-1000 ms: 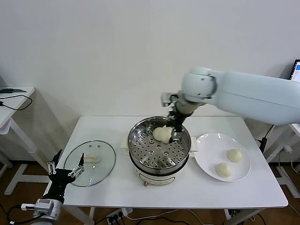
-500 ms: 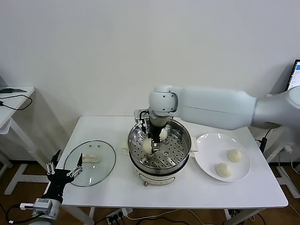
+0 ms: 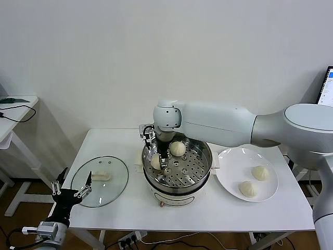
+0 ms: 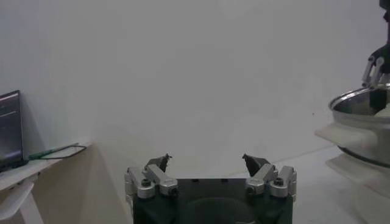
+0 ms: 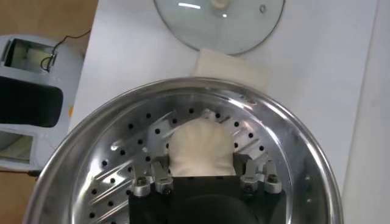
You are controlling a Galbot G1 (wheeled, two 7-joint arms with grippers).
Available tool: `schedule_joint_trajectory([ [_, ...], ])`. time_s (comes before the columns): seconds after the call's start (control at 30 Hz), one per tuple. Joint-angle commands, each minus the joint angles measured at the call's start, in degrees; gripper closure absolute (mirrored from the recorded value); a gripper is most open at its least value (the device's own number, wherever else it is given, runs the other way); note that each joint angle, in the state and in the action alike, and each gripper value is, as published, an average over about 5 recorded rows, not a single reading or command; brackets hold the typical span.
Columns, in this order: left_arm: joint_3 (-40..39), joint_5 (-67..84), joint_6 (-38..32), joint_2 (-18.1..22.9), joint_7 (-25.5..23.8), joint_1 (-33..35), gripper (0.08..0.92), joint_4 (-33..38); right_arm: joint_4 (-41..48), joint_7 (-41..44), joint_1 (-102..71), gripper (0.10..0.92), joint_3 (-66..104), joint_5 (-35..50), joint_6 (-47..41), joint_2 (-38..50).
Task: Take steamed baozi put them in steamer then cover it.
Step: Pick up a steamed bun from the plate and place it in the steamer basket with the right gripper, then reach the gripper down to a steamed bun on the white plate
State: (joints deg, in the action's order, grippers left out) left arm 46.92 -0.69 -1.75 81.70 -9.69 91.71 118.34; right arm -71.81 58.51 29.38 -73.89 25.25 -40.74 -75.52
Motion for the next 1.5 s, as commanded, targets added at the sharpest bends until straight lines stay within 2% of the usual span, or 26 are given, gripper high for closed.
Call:
schedule_joint_trajectory([
  [0.03, -0.15, -0.01, 0.06, 0.00, 0.05, 0.25, 0.177, 0.45, -0.77, 0.52, 0.33, 0.224, 1.70, -0.17, 0.25, 2.45],
  [0.4, -1.40, -0.53, 0.27, -0.14, 0.27, 0.74, 0.177, 1.52, -15.94, 8.96, 10.99, 0.202, 4.47, 2.40, 7.76, 29.17],
  [0.57, -1.69, -1.17, 0.13, -0.19, 0.23, 1.20, 0.177, 1.33, -18.94, 13.81, 12.61, 0.203, 3.01, -1.73, 16.00, 41.57],
  [0.73, -1.76, -1.27, 0.19, -0.28, 0.20, 1.07, 0.177, 1.18, -18.93, 16.29, 10.11, 0.203, 2.20, -7.93, 21.83, 49.60],
  [0.93, -2.11, -1.24, 0.28, -0.17, 0.25, 0.70, 0.177, 1.27, -17.99, 16.01, 3.50, 0.203, 1.25, -15.36, 25.47, 53.26],
  [1.07, -2.35, -1.26, 0.19, -0.05, 0.24, 0.71, 0.177, 1.12, -16.33, 14.70, -5.22, 0.203, 6.30, -19.21, 26.86, 53.73],
  [1.3, -2.61, -1.31, 0.19, 0.16, 0.33, 0.77, 0.177, 1.52, -12.03, 12.43, -22.18, 0.203, 19.76, -26.40, 28.08, 52.22],
  [1.5, -3.01, -1.69, 0.22, 0.38, 0.52, 0.89, 0.177, 1.78, -8.28, 10.86, -30.40, 0.203, 26.58, -28.67, 28.32, 49.48],
])
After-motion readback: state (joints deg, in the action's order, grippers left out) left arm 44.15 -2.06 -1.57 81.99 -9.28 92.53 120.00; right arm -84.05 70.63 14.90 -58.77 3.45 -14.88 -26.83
